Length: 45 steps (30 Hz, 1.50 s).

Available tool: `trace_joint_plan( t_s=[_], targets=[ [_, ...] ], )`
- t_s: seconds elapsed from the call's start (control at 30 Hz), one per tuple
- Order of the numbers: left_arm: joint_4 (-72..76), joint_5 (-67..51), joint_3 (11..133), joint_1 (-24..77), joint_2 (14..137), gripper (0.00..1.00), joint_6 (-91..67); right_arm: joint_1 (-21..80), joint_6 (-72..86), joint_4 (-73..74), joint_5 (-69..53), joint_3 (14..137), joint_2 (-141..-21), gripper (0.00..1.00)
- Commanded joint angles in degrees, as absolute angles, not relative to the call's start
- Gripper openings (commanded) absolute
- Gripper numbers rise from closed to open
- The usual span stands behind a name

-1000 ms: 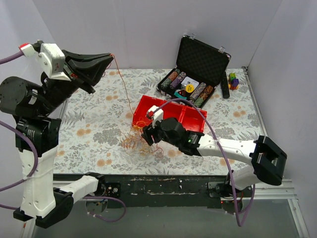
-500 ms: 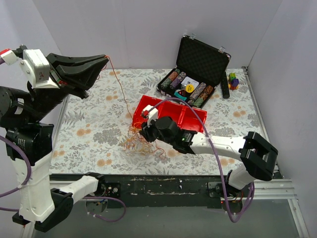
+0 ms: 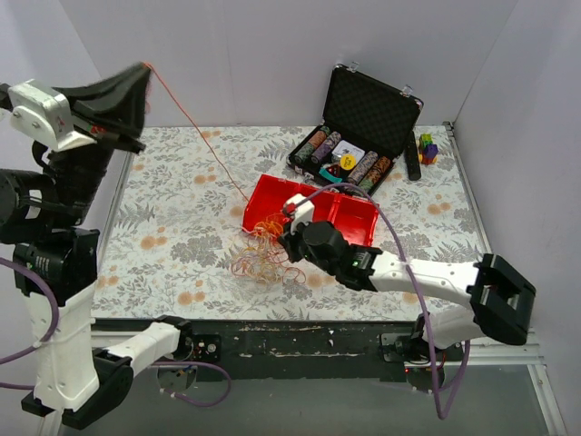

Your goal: Untangle the cables

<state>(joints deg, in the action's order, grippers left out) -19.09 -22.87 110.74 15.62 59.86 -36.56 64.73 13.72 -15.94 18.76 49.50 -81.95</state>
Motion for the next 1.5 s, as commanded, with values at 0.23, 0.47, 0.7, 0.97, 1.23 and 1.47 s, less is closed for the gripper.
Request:
trace_joint_plan(
  t_s=[0.23,0.47,0.7,0.97,1.23,1.47],
  targets=[
    [13.0,20.6,94.2,15.6,58.1,0.00,-12.5,64.6,29.8,-3.0,32.2,30.9,-63.1,0.01],
    [22.7,25.6,91.6,15.6,59.9,0.00,-6.4,64.6,41.0,13.6,40.2,30.5,-57.0,0.01],
    [16.3,20.2,97.5,15.6,61.5,0.01,-11.1,64.7,40.4,17.8,37.6,31.2,-54.1,0.01],
    [4.9,1.1,97.5,15.6,57.8,0.06,-28.3,64.8,26.9,8.4,28.9,41.3,-57.7,0.32],
    [1.8,-7.5,104.8,15.6,60.6,0.04,-35.4,65.0,17.4,-4.5,15.1,47.5,-60.6,0.83],
    [0.4,-12.7,110.9,15.7,62.8,0.04,-39.9,65.4,14.0,-15.5,7.8,50.2,-72.7,0.86]
  ],
)
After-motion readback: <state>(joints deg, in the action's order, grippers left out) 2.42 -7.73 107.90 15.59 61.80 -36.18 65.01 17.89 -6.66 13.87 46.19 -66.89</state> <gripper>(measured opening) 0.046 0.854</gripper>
